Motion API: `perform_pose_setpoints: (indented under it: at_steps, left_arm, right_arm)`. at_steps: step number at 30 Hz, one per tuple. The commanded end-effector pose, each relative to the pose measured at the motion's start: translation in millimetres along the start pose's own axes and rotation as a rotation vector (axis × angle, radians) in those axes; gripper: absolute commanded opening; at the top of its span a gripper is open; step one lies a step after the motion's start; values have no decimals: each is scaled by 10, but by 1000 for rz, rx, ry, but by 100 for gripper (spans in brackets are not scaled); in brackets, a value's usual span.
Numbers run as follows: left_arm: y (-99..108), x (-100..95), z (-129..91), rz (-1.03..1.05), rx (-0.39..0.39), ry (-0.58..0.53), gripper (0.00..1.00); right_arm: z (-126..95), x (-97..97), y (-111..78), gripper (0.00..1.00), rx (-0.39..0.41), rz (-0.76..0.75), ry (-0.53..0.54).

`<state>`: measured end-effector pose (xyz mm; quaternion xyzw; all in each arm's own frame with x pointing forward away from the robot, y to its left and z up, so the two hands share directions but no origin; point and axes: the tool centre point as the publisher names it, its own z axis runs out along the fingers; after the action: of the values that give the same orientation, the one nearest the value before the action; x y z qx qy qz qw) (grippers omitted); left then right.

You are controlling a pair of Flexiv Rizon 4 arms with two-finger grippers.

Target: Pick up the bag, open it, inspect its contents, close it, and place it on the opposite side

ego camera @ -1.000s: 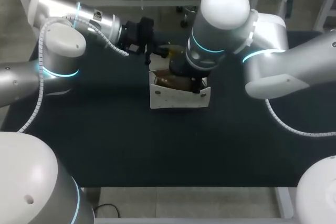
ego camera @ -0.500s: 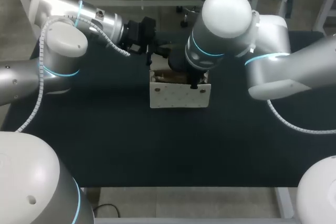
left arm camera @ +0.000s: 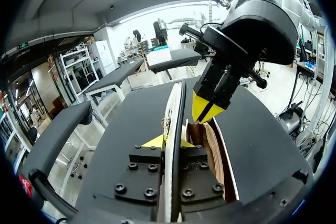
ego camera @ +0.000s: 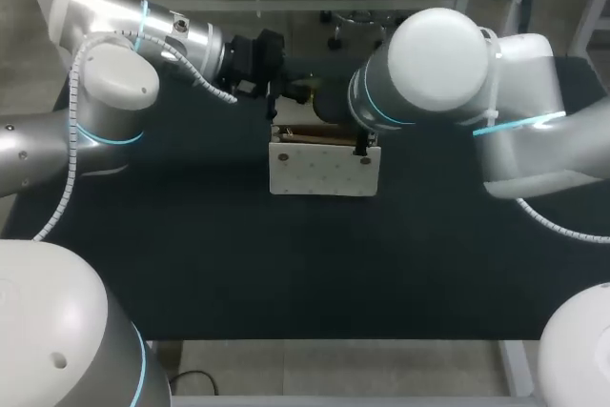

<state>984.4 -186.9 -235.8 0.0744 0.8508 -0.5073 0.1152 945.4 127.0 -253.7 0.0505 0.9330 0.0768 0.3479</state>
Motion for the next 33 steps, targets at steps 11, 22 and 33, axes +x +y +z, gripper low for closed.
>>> perform_pose_setpoints:
  at_steps: [11, 22, 33]
  left_arm:
    - [-217, 128, -57, -18, 19, -19, 0]
    - [-78, 174, 196, -69, 13, 34, 0]
    - [201, 100, 293, 41, -3, -29, 0]
  right_arm:
    - [-708, 122, -210, 0, -38, -3, -142]
    - [-1008, 370, -286, 0, -55, -25, -179]
    - [-876, 581, -403, 0, -44, -18, -136]
